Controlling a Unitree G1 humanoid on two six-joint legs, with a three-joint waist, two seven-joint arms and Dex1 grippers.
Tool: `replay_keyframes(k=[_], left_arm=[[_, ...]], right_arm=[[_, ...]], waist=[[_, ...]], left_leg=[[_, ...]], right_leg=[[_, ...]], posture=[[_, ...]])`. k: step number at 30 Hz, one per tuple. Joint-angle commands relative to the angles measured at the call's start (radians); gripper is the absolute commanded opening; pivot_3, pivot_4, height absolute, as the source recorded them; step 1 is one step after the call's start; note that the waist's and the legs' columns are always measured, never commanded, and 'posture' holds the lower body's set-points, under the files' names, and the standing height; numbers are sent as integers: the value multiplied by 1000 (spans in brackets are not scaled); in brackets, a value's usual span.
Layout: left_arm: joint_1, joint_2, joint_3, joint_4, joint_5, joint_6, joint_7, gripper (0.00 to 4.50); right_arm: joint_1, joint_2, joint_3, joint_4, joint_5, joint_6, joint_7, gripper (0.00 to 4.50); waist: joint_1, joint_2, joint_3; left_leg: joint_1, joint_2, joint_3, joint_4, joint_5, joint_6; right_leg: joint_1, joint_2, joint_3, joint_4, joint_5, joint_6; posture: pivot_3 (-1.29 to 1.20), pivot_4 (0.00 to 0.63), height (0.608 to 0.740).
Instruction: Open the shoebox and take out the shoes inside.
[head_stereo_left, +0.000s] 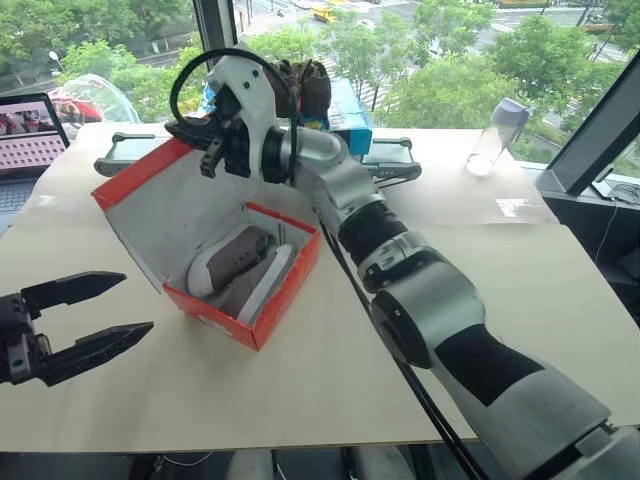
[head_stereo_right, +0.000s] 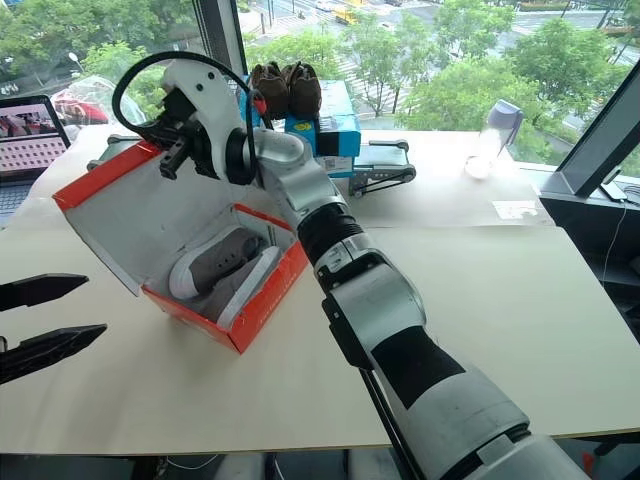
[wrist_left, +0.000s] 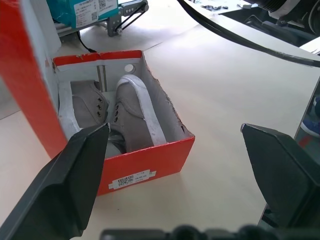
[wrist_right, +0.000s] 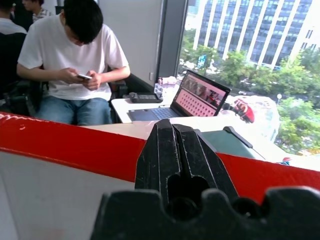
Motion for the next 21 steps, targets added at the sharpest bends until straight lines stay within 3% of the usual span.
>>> replay_keyframes(k=[1, 8, 11, 18, 21], left_arm=[[-15, 18, -6, -3, -15, -17, 9, 4500], [-35, 24, -26, -1, -12, -20, 19, 4500], [-41, 27, -33, 0, -11, -21, 18, 4500], [-85, 47, -108, 31, 54, -66, 27, 4500], [-122, 59, -169, 54, 73, -89, 26, 4500]], right_arm=[[-3, 130, -38, 46, 17, -31, -46, 27], [-6, 149, -46, 86, 2, -57, -69, 27], [-1, 117, -44, 61, 13, -41, -1, 27], [52, -127, 84, -211, -12, 121, 489, 27], [113, -298, 185, -437, -50, 194, 682, 27]], waist=[[0, 0, 0], [0, 0, 0], [0, 0, 0], [2, 0, 1], [25, 0, 1]], left_leg=[[0, 0, 0, 0, 0, 0], [-1, 0, 0, -2, 0, 0], [-1, 0, 0, -3, 0, 0], [-1, 0, 0, -3, 0, 0], [-2, -1, -1, -2, 0, 0]], right_leg=[[0, 0, 0, 0, 0, 0], [-1, 0, 0, 0, 0, -1], [-2, 0, 0, 0, 0, -1], [-2, 1, 0, -1, -1, -1], [-1, 0, -1, -1, -1, 0]], posture=[[0, 150, 740], [0, 150, 740], [0, 150, 740], [0, 150, 740], [0, 150, 740]])
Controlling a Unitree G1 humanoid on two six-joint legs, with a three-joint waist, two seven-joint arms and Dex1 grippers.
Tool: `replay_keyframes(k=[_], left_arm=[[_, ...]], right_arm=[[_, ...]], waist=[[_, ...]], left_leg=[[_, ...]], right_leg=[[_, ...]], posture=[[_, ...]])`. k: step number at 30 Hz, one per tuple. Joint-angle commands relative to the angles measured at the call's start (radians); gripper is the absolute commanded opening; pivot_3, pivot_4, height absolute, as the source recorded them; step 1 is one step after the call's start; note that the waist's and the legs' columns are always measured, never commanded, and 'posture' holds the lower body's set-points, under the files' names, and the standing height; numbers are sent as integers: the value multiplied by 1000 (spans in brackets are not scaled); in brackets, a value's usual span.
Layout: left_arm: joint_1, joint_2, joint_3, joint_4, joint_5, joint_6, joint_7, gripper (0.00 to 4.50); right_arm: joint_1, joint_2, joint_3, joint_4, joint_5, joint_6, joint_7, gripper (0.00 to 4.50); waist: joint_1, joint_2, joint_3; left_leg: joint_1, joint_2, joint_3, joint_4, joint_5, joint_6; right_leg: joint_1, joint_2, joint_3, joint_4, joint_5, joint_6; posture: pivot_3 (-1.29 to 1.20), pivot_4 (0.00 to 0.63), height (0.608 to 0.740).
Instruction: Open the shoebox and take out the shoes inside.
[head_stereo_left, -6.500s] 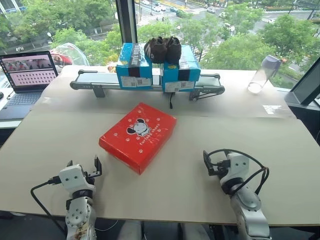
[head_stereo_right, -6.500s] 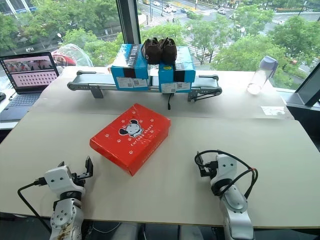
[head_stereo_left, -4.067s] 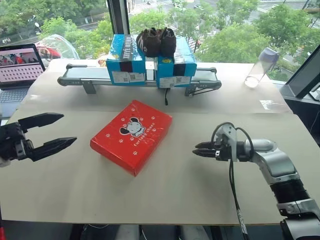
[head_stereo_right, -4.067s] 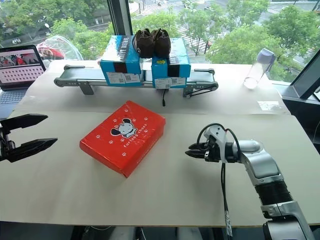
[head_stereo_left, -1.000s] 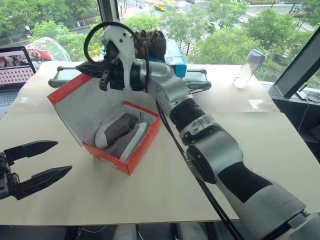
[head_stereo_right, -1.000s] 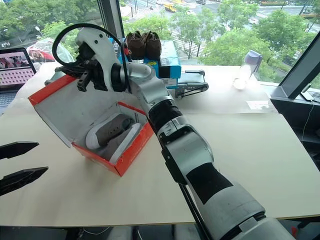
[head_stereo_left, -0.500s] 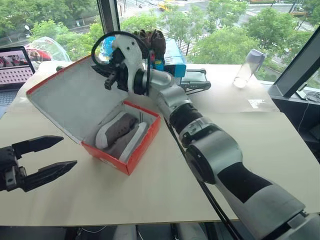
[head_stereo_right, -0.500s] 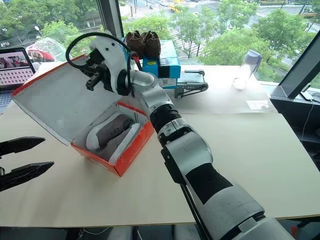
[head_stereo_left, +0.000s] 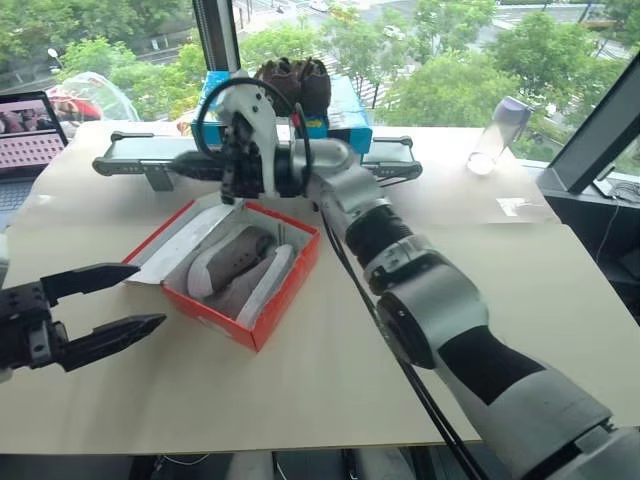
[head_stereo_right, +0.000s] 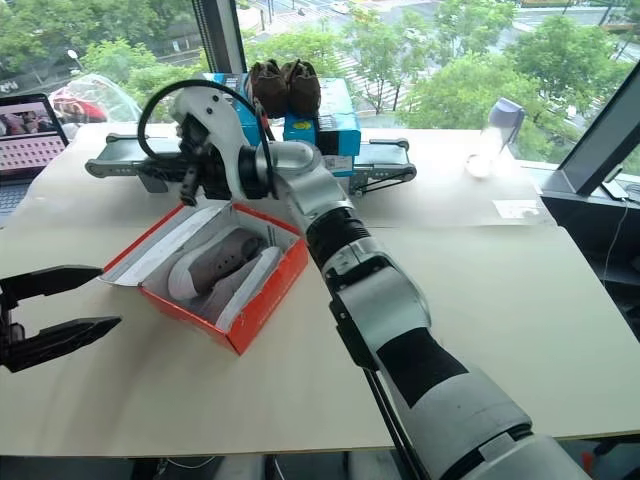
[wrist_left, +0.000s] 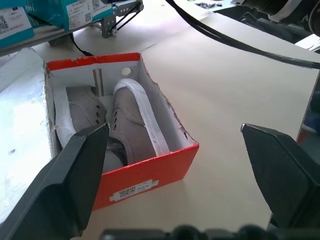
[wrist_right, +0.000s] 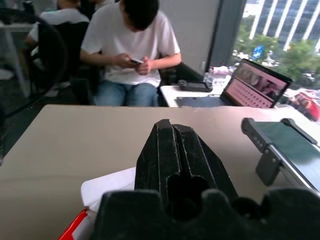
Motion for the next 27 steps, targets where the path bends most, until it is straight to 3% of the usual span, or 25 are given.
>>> replay_keyframes(k=[1, 7, 17, 23, 27], left_arm=[[-46, 23, -56, 25, 26, -46, -1, 4500], [-130, 33, -162, 50, 47, -77, -5, 4500], [-170, 48, -193, 52, 60, -79, -15, 4500], [-155, 48, -168, 45, 66, -69, -23, 4500], [-152, 48, -164, 44, 67, -66, -24, 4500]], right_arm=[[44, -177, 85, -270, -36, 74, 208, 27], [108, -280, 211, -385, -131, -70, 292, 27], [76, -211, 275, -122, -273, -430, 176, 27], [31, -187, 257, -17, -286, -507, 179, 27], [13, -179, 204, -29, -222, -480, 227, 1079]], waist=[[15, 0, 0], [-10, -1, 0], [-13, 2, 2], [-13, 2, 2], [-13, 3, 3]], left_leg=[[-1, 0, 0, 0, 0, 0], [3, 2, 2, -1, 0, 0], [0, 10, 2, 0, -1, -1], [0, 10, 2, -1, -1, -1], [0, 11, 2, -1, -1, -1]], right_leg=[[0, 0, 0, -1, 0, 0], [0, 2, 2, 1, 0, 1], [-4, 10, 4, 1, 2, -3], [-3, 11, 4, 1, 2, -4], [-4, 11, 4, 1, 2, -4]], posture=[[0, 150, 740], [0, 150, 740], [0, 150, 740], [0, 150, 740], [0, 150, 740]])
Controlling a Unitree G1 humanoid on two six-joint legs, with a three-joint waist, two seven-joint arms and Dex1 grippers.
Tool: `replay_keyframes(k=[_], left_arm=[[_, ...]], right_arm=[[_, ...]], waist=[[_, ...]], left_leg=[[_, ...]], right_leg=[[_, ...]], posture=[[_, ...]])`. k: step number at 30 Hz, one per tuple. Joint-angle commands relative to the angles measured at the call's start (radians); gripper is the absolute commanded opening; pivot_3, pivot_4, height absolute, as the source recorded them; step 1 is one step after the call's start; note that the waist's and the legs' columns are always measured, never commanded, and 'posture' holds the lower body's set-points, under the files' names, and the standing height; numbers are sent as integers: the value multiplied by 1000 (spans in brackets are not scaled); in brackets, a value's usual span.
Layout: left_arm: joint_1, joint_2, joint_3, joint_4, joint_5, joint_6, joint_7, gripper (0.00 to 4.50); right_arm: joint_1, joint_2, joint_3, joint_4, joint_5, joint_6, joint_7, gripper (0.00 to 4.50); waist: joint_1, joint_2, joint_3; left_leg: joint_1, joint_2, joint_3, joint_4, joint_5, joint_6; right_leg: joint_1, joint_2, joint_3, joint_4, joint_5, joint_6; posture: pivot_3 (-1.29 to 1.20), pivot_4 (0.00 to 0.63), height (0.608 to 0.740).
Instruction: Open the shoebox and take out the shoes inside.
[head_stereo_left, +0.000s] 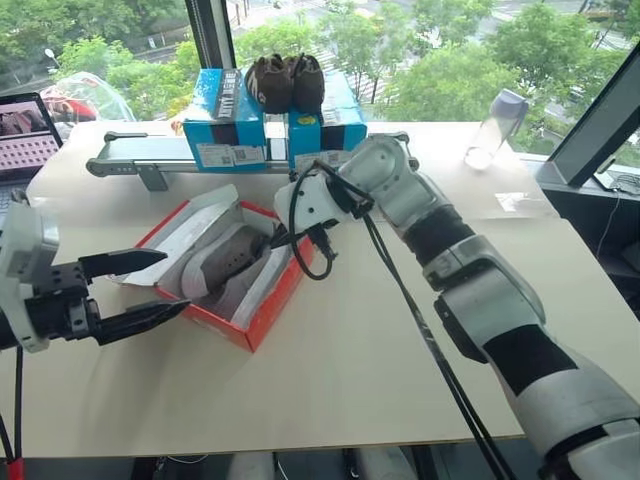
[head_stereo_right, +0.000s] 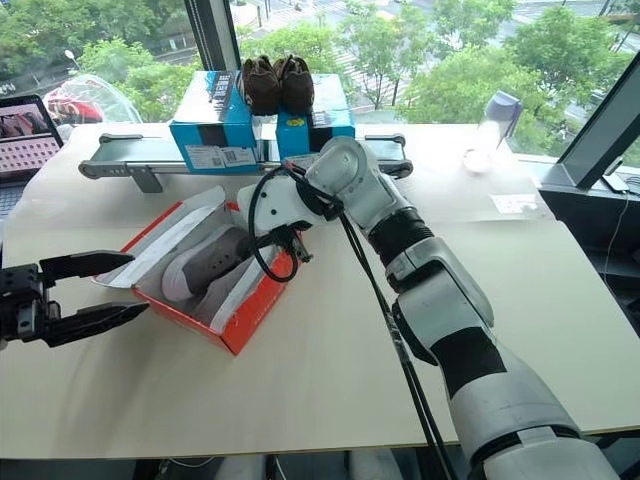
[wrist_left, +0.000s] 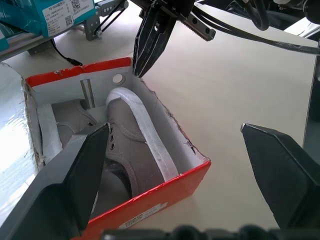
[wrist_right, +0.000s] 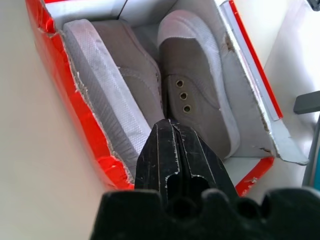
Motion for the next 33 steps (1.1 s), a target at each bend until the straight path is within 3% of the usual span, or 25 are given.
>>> replay_keyframes(k=[1, 5, 10, 32, 33], left_arm=[[-3, 17, 36, -14, -1, -5, -6, 4500], [-19, 28, 21, 0, 4, -10, -10, 4500], [-29, 28, 8, 1, 6, -13, -8, 4500], [-32, 19, 20, -34, -10, 3, 35, 4500], [-32, 19, 20, -35, -11, 3, 36, 4500]], right_arm=[[-37, 0, -52, -26, 57, 7, 35, 1490], [-35, -6, -35, -26, 39, -24, 64, 2855], [-42, 10, 12, 30, -66, -183, -48, 4460], [-65, 97, 99, 296, -265, -302, -213, 4460], [-64, 100, 96, 298, -265, -300, -210, 4222]], waist=[[1, 0, 0], [1, 0, 0], [0, 0, 0], [1, 0, 0], [1, 0, 0]], left_leg=[[0, 0, 0, 0, 0, 0], [0, 0, 0, 0, 0, 0], [0, 0, 0, 0, 0, 0], [1, 0, 0, 0, 0, -1], [1, 0, 0, 0, 0, -1]], right_leg=[[0, 0, 0, 0, 0, 0], [0, 0, 0, 0, 0, 0], [0, 0, 0, 0, 0, 0], [0, 1, 0, 0, 0, -1], [1, 0, 0, 0, 0, -1]], posture=[[0, 150, 740], [0, 150, 740], [0, 150, 740], [0, 150, 740], [0, 150, 740]])
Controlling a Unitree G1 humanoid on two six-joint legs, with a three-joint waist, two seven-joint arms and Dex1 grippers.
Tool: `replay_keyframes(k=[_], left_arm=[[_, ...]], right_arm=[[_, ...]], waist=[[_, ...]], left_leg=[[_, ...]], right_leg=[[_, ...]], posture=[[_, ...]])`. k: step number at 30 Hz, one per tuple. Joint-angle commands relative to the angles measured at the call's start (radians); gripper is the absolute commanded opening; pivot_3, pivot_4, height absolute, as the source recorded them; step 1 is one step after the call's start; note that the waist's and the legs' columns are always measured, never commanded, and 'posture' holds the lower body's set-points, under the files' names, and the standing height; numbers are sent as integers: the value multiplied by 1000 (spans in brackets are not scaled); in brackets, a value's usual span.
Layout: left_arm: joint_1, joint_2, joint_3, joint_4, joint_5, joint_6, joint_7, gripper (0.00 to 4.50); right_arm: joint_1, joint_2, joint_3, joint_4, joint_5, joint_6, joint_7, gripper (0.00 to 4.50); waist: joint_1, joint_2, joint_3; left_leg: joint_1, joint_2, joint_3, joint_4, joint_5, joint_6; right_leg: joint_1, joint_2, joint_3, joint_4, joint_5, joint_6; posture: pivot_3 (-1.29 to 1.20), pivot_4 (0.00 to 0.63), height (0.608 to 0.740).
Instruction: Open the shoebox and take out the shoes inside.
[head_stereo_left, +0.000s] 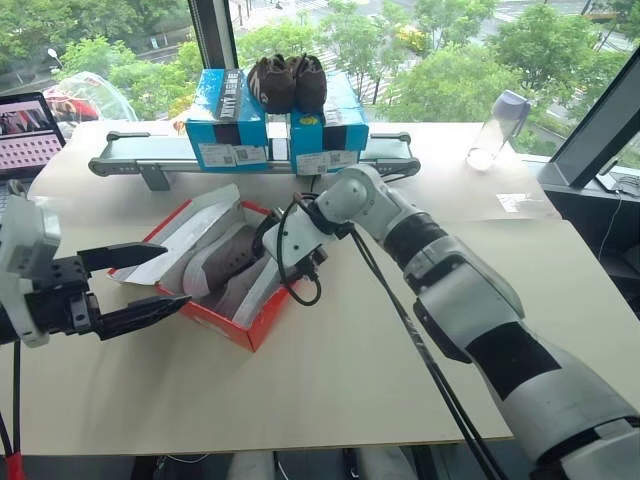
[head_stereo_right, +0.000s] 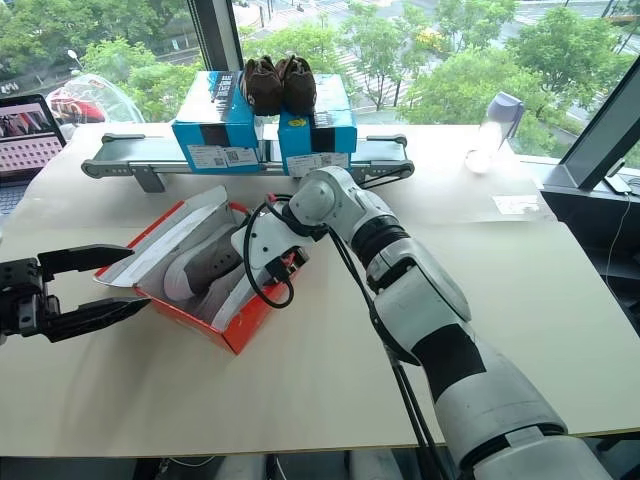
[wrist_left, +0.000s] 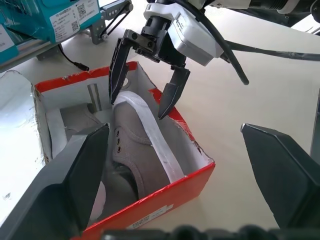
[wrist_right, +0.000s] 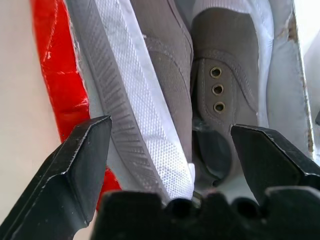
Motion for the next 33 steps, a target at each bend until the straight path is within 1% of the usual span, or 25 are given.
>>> replay_keyframes(k=[1, 2, 4, 5, 6, 9, 16, 23, 33], left_arm=[[-11, 8, 26, -16, -15, 1, 9, 4500], [-12, 9, 25, -16, -15, 1, 10, 4500], [-16, 11, 21, -16, -14, -1, 13, 4500], [-18, 11, 19, -15, -15, -1, 13, 4500], [-23, 13, 14, -13, -14, -3, 15, 4500], [-34, 14, -1, -8, -13, -7, 16, 4500], [-46, 12, -21, -1, -5, -15, 15, 4500], [-74, 12, -57, 18, 12, -28, 11, 4500], [-105, 10, -95, 40, 33, -46, -8, 4500]], right_arm=[[-23, 10, -7, 5, 0, -4, 5, 3961], [-21, 13, -10, 5, 3, -1, 12, 3755], [-19, 17, -14, 4, 8, 3, 22, 2982], [-19, 17, -15, 3, 9, 3, 24, 2735], [-18, 19, -18, 0, 12, 4, 28, 2343], [-17, 21, -29, -14, 27, 1, 36, 1358], [-23, 20, -69, -54, 81, -4, 86, 1358], [-49, 0, -119, -141, 164, 1, 164, 1358], [-24, -14, -108, -175, 172, 19, 174, 1358]], waist=[[0, 0, 0], [0, 0, 0], [0, 0, 0], [0, 0, 0], [0, 0, 0], [0, 0, 0], [-1, 0, 0], [0, 0, 0], [-1, 0, 0]], left_leg=[[0, 0, 0, 0, 0, 0], [0, 0, 0, 0, 0, 0], [0, 0, 0, 0, 0, 0], [0, 0, 0, 0, 0, 0], [0, 0, 0, 0, 0, 0], [0, 0, 0, 0, 0, 0], [0, 0, 0, 0, 0, 0], [0, 0, 0, 0, 0, 0], [0, 0, 0, 0, 0, 0]], right_leg=[[0, 0, 0, 0, 0, 0], [0, 0, 0, 0, 0, 0], [0, 0, 0, 0, 0, 0], [0, 0, 0, 0, 0, 0], [0, 0, 0, 0, 0, 0], [0, 0, 0, 0, 0, 0], [0, 0, 0, 0, 0, 0], [0, 0, 0, 0, 0, 0], [0, 1, 0, 0, 0, 0]], posture=[[0, 150, 740], [0, 150, 740], [0, 150, 740], [0, 150, 740], [0, 150, 740], [0, 150, 740], [0, 150, 740], [0, 150, 740], [0, 150, 740]])
